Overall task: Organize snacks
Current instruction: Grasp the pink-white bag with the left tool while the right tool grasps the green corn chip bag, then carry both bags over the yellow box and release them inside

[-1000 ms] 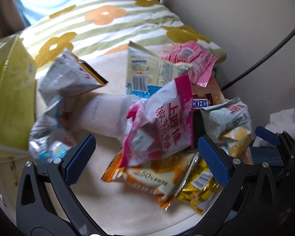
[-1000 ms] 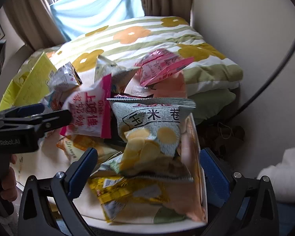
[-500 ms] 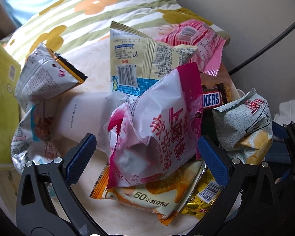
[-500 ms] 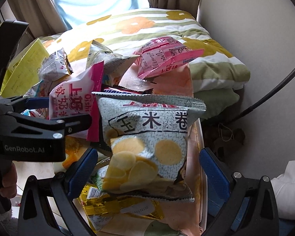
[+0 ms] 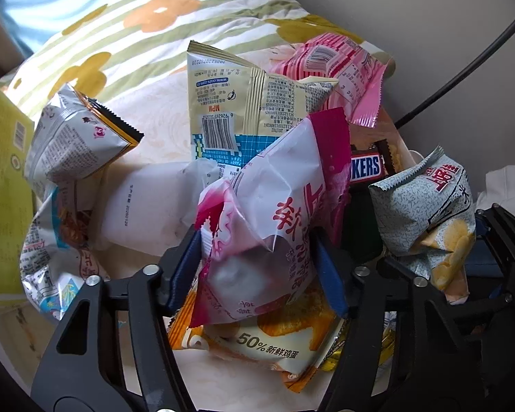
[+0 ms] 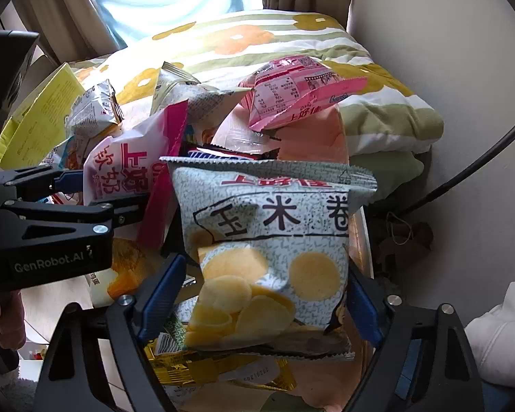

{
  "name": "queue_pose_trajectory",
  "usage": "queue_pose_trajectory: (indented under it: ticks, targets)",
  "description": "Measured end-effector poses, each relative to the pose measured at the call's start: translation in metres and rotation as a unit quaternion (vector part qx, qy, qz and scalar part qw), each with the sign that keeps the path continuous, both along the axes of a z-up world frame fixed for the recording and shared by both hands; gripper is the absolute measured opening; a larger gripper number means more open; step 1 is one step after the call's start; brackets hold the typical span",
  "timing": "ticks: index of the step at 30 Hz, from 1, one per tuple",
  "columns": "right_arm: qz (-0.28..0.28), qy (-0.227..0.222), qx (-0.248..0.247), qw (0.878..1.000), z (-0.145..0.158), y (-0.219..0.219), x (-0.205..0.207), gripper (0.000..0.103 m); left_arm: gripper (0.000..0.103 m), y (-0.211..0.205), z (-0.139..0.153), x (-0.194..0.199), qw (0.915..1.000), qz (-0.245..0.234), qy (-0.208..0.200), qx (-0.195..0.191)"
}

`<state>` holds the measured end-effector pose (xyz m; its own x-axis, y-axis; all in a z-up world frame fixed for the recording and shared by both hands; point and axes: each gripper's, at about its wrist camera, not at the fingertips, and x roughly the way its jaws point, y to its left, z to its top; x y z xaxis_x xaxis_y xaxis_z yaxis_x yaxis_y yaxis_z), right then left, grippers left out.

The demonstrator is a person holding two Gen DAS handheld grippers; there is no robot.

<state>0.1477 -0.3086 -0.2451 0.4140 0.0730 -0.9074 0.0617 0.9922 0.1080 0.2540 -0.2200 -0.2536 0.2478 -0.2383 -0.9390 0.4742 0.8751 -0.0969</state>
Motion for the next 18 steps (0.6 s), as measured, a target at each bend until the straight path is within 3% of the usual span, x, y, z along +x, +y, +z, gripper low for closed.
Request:
queue_pose_trajectory:
  ticks: [2,8,18]
  targets:
    - [-0.001,0.004,0.002,1.000,-0.001,0.000,0.001,0.068,0.052,0.001,0.002,-0.001,1.0000,-0.001,0.001,-0.003]
    - [-0.004,0.009,0.002,1.000,0.000,-0.001,0.001,0.061,0.050,0.003,0.009,-0.005,0.9999,-0.001,0.002,-0.010]
    - [-0.001,-0.009,0.004,1.000,0.023,-0.001,-0.004,0.060,0.050,0.017,0.046,-0.014,0.9991,0.026,-0.024,-0.023]
